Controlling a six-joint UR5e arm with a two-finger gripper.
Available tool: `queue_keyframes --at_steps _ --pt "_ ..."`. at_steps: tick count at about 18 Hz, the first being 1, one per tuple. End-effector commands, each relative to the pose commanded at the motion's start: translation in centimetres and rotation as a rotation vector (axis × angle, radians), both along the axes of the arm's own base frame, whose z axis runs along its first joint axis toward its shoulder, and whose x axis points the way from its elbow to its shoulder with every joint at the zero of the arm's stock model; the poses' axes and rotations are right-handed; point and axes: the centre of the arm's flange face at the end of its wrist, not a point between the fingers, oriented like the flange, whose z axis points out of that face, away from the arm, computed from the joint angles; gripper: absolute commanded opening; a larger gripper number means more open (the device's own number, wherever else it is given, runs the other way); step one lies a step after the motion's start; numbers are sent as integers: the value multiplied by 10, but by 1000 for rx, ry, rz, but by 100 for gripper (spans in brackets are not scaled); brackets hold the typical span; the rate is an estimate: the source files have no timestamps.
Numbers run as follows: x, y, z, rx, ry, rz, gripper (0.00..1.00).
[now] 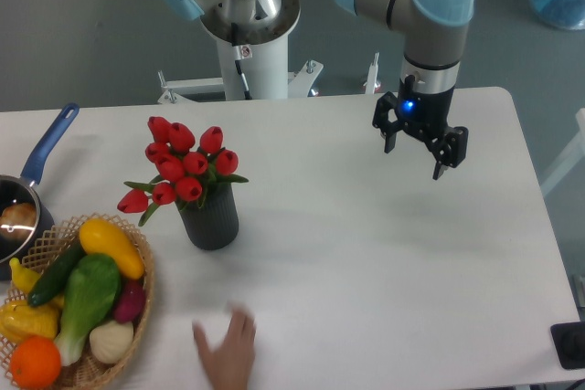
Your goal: Pick up the flowers from the vase
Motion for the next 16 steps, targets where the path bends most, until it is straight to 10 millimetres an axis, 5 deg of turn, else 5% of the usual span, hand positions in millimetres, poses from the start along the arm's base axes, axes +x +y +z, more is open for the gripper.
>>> queue_keyframes --at_steps 16 --pt "28 4 0 55 -23 -16 100"
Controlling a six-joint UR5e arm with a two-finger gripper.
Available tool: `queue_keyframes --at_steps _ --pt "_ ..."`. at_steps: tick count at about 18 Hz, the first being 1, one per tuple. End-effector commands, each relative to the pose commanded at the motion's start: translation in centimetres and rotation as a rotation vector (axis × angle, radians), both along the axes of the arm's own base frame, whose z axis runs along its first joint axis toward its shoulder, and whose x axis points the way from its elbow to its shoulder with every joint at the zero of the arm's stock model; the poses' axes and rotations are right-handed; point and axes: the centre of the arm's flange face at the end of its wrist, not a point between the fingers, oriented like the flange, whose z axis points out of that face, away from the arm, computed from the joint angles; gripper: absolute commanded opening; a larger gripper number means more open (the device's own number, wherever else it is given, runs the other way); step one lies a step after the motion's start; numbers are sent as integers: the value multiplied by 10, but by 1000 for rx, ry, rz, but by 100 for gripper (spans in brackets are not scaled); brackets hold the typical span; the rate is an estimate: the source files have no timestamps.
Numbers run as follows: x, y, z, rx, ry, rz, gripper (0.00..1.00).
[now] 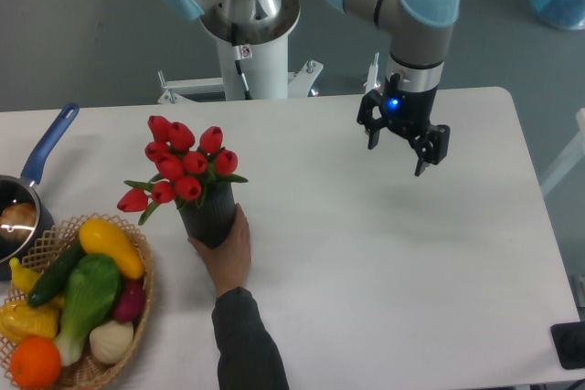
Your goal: Pick up the flowers from the vase
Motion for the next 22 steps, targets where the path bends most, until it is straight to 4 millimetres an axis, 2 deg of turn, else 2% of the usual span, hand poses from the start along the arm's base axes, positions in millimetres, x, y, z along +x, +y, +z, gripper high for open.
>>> queue_keyframes --at_steps 4,10,14,19,22 --pt "-4 -3 1 35 -9 8 100" --pt "-1 3 4 119 -43 5 100" --pt "6 16 15 277 -139 95 100" --pt "13 30 18 343 -199 121 100" --pt "15 44 28 491 -311 147 100"
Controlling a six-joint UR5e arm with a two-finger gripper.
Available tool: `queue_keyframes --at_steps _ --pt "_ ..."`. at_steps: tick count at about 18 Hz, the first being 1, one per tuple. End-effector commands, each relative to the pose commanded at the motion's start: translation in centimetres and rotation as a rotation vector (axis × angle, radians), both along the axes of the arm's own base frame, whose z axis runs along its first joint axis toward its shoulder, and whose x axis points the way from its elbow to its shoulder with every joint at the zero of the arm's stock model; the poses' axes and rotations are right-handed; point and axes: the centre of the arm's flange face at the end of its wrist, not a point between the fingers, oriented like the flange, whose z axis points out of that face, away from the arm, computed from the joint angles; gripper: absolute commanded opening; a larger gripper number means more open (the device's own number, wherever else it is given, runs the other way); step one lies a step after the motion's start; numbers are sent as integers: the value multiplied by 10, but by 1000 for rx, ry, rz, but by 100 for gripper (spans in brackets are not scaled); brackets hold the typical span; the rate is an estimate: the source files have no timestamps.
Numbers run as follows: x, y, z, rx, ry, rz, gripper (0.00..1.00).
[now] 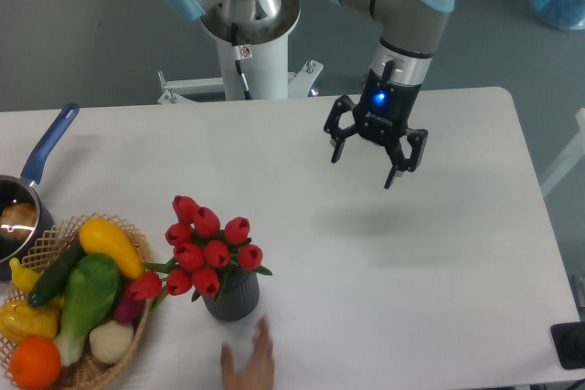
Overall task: Pick up the flowers from the vase
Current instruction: 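Move the open gripper down toward the red tulip stems above the black vase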
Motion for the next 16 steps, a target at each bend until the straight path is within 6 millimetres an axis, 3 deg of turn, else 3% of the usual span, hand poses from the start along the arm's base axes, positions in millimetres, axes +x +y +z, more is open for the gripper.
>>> queue_keyframes --at_steps 3,9,16 --pt "-5 13 2 104 -94 9 100" --pt "10 66 -7 78 -152 -42 100" --pt "22 94 -21 177 -244 -111 100"
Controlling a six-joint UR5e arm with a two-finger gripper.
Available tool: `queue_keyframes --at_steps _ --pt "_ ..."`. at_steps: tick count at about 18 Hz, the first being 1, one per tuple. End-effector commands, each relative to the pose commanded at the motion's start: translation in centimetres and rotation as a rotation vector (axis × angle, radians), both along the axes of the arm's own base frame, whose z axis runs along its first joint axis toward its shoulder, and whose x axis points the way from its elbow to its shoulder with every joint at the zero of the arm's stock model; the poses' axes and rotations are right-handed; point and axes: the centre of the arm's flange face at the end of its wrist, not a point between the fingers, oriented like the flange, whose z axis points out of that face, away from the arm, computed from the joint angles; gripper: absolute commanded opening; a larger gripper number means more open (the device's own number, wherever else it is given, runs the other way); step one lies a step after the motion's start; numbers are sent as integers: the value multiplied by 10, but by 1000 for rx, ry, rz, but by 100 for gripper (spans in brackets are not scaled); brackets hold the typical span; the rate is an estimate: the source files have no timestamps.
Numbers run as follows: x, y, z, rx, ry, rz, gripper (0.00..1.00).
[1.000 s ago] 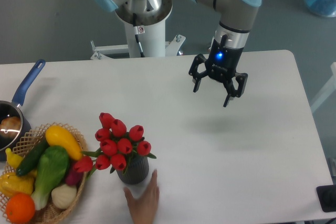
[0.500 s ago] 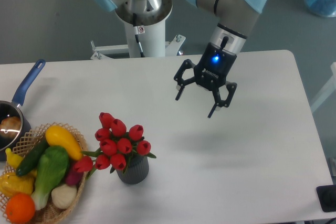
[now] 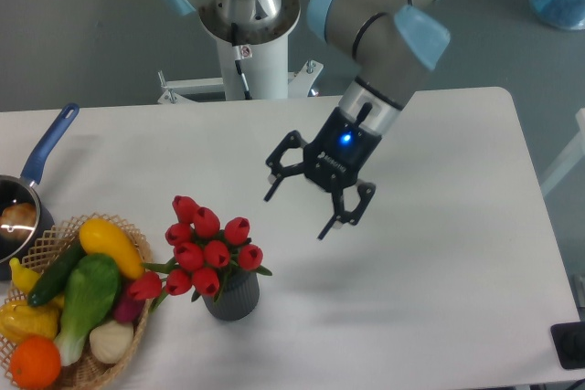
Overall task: Pick up the flowers from the vase
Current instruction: 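Move the open gripper down toward the red tulip stems above the black vase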
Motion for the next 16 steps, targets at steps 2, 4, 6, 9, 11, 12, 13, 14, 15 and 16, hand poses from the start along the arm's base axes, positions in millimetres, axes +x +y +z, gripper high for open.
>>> queue_keyframes --at_steps 2,4,6,9,11,12,13,14,15,16 --pt "0 3 -1 31 -10 -8 100" --pt "9 12 -5 38 -16 -33 100" --pt "11 22 -17 43 -10 -49 100" --pt "17 35 -28 46 -5 -75 100" --pt "20 38 -29 44 -8 -82 100" --pt "22 40 -31 45 -12 -87 100" --pt "26 43 -31 46 -12 -93 100" --pt "26 43 -30 48 -12 -95 100" --pt "27 45 -28 56 -15 -98 100" --pt "27 45 -27 67 -20 -100 100"
